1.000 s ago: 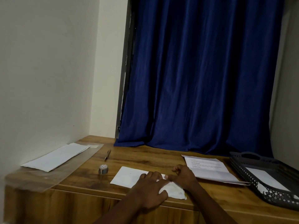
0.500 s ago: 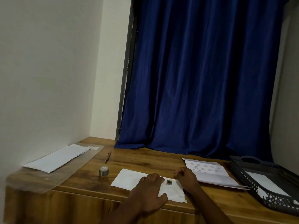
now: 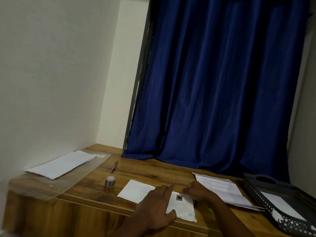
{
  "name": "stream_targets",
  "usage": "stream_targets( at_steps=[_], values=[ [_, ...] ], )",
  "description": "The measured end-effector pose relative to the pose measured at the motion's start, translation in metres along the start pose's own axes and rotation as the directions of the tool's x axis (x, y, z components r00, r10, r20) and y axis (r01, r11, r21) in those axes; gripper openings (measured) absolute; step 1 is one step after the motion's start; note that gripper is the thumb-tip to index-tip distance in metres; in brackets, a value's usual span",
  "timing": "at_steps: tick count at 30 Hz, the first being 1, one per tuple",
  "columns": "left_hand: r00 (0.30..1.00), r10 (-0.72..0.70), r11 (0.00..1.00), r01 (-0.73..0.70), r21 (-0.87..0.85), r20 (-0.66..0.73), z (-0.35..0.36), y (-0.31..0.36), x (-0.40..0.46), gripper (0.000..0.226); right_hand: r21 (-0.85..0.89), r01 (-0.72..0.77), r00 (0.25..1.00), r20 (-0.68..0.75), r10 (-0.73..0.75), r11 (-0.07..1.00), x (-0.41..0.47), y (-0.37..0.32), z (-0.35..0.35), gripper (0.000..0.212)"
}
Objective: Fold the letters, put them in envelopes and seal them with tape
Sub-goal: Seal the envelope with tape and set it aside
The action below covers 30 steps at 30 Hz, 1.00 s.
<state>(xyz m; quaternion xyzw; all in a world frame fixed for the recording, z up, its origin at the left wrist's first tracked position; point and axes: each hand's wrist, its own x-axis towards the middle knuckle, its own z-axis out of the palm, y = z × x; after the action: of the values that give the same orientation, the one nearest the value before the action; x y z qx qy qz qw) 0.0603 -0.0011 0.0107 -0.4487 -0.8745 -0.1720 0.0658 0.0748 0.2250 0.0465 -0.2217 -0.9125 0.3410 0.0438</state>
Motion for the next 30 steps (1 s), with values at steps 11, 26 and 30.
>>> stream_targets(
  at_steps=[11,26,30],
  values=[
    [0.994,0.027,1.0,-0.026,0.008,-0.106,0.0,0.003,-0.006,0.086,0.135,0.004,0.986,0.163,-0.026,0.991,-0.008,-0.006,-0.031,0.051],
    [0.85,-0.238,0.922,0.046,-0.384,-0.47,0.007,-0.003,0.005,0.061,0.284,0.092,0.992,0.061,-0.114,0.954,-0.06,0.034,-0.124,0.028],
    [0.931,-0.051,0.965,-0.047,-0.257,-0.361,0.016,0.007,0.022,0.052,0.398,0.152,0.982,-0.166,-0.092,0.905,-0.081,0.066,-0.171,0.021]
  ],
)
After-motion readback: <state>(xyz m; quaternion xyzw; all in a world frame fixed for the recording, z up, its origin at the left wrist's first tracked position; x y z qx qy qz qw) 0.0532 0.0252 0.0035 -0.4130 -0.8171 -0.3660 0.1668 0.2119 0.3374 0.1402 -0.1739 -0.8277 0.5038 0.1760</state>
